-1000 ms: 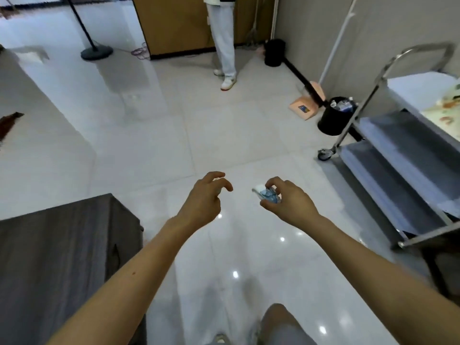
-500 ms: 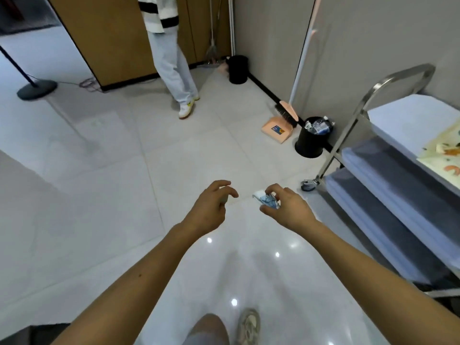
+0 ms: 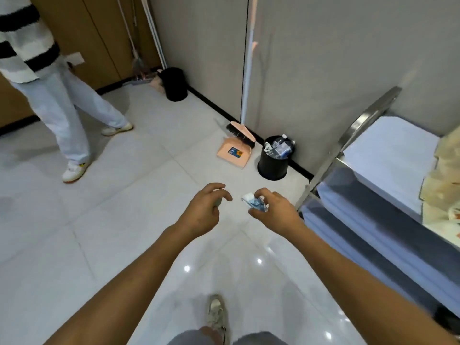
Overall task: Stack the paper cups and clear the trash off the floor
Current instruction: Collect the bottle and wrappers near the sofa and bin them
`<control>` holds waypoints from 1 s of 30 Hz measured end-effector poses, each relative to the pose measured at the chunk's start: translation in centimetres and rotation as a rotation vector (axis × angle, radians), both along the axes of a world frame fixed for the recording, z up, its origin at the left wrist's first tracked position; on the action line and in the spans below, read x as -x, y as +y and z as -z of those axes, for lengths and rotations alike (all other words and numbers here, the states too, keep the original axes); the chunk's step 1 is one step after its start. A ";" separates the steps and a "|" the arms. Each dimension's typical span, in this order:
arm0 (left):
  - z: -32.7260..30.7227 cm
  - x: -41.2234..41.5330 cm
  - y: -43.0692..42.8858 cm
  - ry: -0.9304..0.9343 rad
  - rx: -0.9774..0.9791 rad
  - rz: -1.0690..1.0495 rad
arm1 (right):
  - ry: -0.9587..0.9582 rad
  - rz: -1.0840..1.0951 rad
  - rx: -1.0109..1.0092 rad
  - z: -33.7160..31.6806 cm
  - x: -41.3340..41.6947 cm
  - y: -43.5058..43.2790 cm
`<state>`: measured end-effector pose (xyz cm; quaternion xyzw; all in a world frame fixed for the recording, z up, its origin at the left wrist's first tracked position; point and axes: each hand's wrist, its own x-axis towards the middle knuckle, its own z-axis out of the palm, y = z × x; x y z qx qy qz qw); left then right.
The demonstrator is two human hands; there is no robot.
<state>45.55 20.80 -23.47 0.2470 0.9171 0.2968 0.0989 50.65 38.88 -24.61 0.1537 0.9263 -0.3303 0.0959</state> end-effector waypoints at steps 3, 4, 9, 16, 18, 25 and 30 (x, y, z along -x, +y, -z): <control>-1.0 7.2 4.0 0.005 0.020 0.083 | -0.012 0.089 -0.003 -0.2 5.6 3.2; -0.9 9.5 5.5 0.002 0.026 0.113 | -0.013 0.120 -0.002 -0.2 7.3 4.5; 0.5 20.4 13.7 -0.008 0.018 0.225 | -0.012 0.253 -0.017 1.0 16.4 11.9; 2.1 35.2 25.4 -0.028 0.029 0.350 | -0.062 0.358 0.012 2.5 29.5 22.5; 2.2 38.6 28.4 -0.044 0.029 0.335 | -0.078 0.371 0.005 2.4 32.4 25.0; 3.6 48.9 37.4 -0.174 0.068 0.475 | -0.159 0.495 0.049 3.9 40.3 31.6; 5.9 55.3 42.9 -0.224 0.118 0.620 | -0.159 0.658 0.086 5.3 44.7 34.7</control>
